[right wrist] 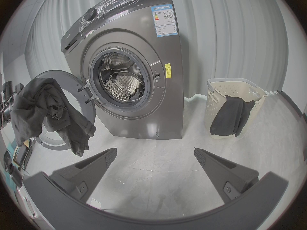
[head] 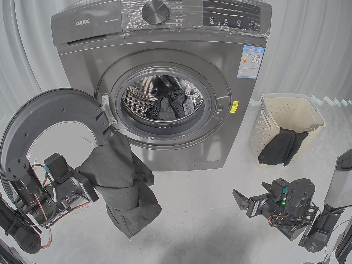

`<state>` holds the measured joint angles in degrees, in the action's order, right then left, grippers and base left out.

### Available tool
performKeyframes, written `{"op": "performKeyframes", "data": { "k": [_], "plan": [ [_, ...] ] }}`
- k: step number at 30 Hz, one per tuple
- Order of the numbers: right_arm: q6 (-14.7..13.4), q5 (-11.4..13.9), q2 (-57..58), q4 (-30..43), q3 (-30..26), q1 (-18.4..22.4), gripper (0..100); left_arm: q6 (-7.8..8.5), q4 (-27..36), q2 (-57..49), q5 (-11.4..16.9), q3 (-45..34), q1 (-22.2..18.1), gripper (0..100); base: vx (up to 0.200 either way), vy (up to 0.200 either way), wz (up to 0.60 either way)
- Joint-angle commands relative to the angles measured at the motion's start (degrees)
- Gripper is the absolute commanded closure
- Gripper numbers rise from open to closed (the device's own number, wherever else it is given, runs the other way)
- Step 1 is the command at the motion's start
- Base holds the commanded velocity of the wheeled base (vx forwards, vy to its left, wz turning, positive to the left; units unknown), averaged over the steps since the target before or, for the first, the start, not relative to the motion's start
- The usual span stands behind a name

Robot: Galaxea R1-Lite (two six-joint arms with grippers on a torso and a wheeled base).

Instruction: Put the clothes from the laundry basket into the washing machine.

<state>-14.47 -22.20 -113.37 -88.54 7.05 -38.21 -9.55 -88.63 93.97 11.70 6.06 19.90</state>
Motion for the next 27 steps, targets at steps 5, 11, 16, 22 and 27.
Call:
{"op": "performKeyframes", "data": {
  "k": [5,11,16,22,27],
  "plan": [
    [-1.35,-1.97,-1.68,0.03,-0.28,-2.93,0,-0.21,-0.06,1.04,-0.01,0.18,-0.12,100,0.08,0.0,0.0],
    [-2.76,-3.55,-1.24,-0.05,0.86,-5.04,0,0.05,-0.06,1.13,-0.01,0.18,-0.03,100,0.0,0.0,0.2],
    [-3.37,-3.55,-1.32,-0.05,0.6,-5.65,0,0.14,-0.06,1.04,-0.01,0.01,-0.12,100,0.0,0.0,0.48],
    [-3.46,-3.46,-1.32,-0.05,0.51,-5.39,0,0.23,-0.06,0.96,-0.01,-0.26,-0.03,100,0.0,0.0,0.0],
    [-3.46,-3.38,-1.68,-0.05,0.95,-4.86,0,0.32,-0.06,0.87,-0.01,-0.26,-0.03,100,0.0,0.0,0.0]
  ]
}}
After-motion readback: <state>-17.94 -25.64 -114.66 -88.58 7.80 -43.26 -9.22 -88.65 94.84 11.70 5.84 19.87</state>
